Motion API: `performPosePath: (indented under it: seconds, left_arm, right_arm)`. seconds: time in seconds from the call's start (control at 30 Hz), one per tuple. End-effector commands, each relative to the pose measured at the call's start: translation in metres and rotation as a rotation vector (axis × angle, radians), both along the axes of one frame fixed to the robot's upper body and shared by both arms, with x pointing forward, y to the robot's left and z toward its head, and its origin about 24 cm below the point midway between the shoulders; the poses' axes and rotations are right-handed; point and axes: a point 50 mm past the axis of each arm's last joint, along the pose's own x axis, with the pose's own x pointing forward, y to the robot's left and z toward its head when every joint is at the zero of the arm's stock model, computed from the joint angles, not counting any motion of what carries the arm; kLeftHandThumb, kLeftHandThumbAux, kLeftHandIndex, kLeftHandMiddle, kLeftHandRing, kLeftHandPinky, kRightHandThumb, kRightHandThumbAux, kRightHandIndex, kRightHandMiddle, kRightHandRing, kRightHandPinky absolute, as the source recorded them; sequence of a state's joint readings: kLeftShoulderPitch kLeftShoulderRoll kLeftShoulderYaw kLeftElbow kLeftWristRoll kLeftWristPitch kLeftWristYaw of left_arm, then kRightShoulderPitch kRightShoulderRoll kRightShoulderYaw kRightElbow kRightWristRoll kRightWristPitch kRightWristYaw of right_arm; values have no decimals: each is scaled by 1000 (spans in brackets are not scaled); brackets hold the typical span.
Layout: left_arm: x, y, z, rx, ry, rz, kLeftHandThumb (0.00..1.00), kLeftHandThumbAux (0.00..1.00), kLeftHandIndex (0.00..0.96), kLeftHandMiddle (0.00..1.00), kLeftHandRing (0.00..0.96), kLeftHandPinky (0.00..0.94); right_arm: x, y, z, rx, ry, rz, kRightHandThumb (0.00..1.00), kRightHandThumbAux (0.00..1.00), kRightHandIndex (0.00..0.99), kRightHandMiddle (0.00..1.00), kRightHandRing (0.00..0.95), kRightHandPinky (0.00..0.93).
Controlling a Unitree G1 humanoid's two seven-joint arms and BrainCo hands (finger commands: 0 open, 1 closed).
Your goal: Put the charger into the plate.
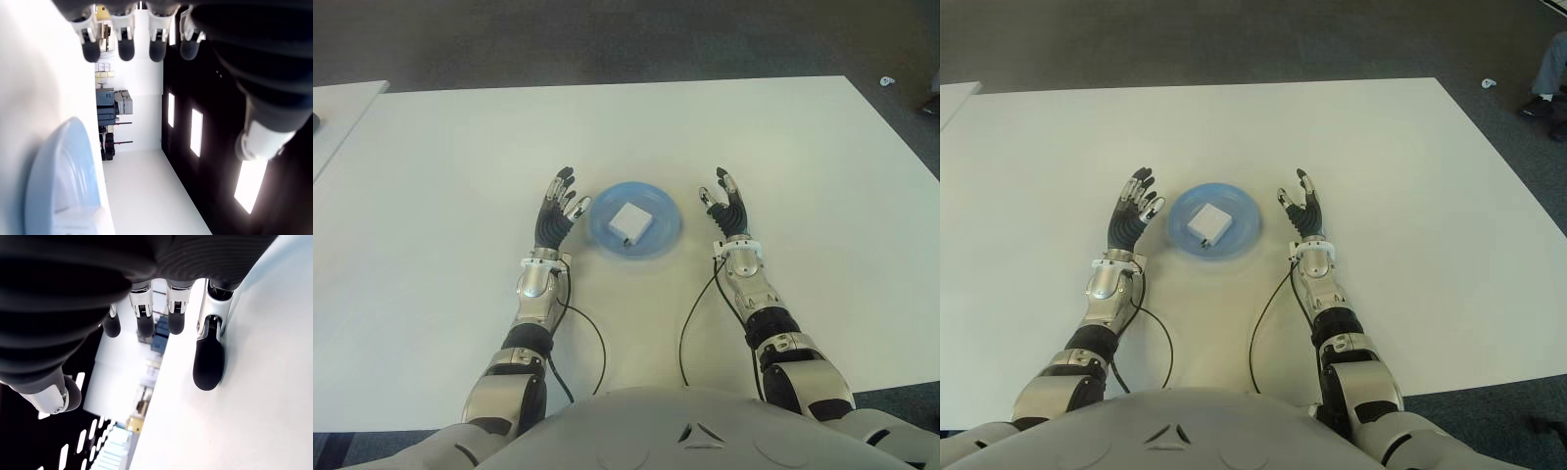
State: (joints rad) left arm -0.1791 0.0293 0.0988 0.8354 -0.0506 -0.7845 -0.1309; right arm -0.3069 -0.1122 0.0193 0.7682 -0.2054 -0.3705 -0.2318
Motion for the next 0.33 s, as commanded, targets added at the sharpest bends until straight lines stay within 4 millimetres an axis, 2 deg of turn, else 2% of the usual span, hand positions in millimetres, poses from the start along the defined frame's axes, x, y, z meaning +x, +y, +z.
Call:
performPosePath:
  seconds: [0.03, 0.33]
  left_arm:
    - [-38, -5, -38, -32, 184, 22, 50, 630, 0, 25, 21, 50]
    - [-41, -3, -42, -58, 245, 37, 112, 663, 0, 16, 17, 47]
  right_arm:
    - [-17, -9, -28, -7, 134, -31, 52, 502, 0, 0, 0, 26]
    - [-18, -9, -32, -11, 141, -30, 50, 490, 0, 0, 0, 31]
